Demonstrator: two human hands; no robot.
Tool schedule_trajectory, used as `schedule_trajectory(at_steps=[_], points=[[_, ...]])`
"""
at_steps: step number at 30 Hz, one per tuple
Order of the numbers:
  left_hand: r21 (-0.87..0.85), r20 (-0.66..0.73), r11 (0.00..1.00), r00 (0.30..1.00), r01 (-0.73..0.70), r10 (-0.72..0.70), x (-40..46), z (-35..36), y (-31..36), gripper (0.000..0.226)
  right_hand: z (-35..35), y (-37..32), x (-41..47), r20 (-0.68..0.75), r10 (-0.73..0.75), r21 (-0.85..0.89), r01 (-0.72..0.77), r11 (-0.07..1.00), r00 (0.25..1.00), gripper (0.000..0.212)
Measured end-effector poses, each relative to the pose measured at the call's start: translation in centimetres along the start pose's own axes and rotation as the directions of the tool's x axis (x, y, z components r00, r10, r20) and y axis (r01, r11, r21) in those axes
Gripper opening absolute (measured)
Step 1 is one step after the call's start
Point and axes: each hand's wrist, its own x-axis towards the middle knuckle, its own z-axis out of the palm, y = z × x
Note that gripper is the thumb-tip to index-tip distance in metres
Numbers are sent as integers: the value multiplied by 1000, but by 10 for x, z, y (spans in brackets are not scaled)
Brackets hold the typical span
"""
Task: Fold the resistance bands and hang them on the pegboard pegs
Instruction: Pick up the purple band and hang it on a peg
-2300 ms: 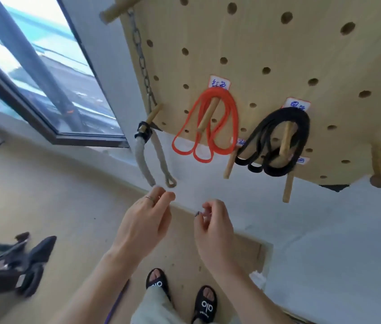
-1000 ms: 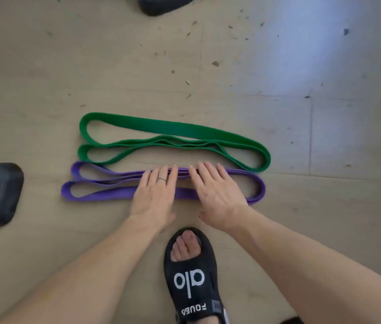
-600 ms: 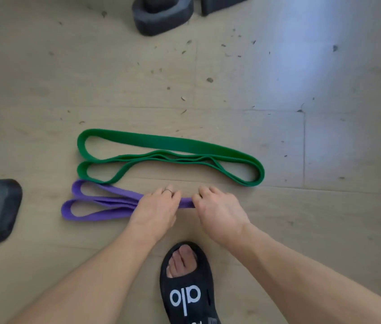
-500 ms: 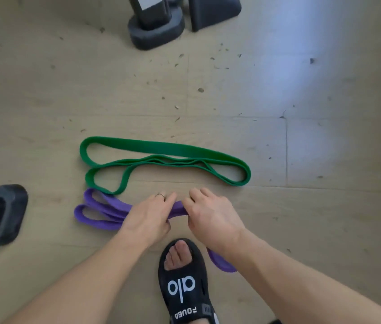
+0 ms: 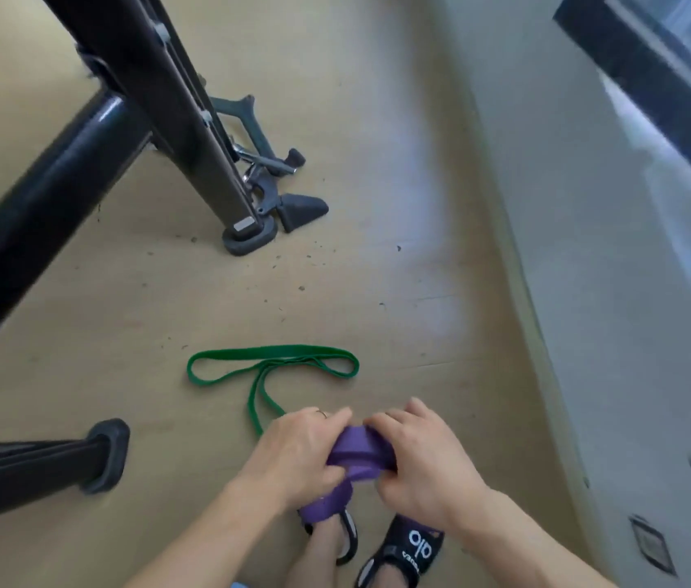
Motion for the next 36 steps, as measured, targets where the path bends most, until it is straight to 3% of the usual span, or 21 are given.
schedule_trajectory(at_steps=[3,6,10,15,18,23,26,29,31,33,34,36], points=[[10,-97,987,982,-161,162,-26,-55,68,32,-75,-19,-56,-103,88,46,-83,995,991,34],[91,-211,956,933,-279,292,-46,-99,129,34,-146,-47,-112,-182,194,217,-153,964,964,25],[102,-321,911,854,-399,410,-65,-154,208,31,-218,-80,-183,-297,353,423,-210,882,887,30],[86,-179,862,844,-499,506,-89,-198,279,35,-268,-112,-252,-405,484,532,-231,815,776,38],[66,-62,800,797,-597,600,-103,-215,326,40,-292,-129,-299,-471,577,612,-224,759,667,41],[-72,177,594,576,-801,798,-115,-216,387,35,-310,-151,-369,-514,738,751,-188,633,437,36],[-49,248,450,426,-892,870,-121,-213,427,23,-308,-162,-410,-509,800,795,-183,578,318,40],[-9,317,315,296,-949,901,-133,-207,472,31,-304,-170,-451,-504,838,828,-159,538,211,37],[-37,349,253,225,-967,910,-144,-199,502,34,-303,-175,-479,-462,867,865,-123,487,189,35],[-67,378,215,174,-974,909,-155,-187,529,38,-298,-179,-509,-408,879,895,-78,438,248,35],[-84,397,206,157,-975,904,-161,-180,541,38,-294,-181,-524,-382,880,910,-48,411,282,30],[-125,428,190,120,-974,896,-171,-164,561,35,-286,-185,-551,-346,907,935,1,356,240,7]])
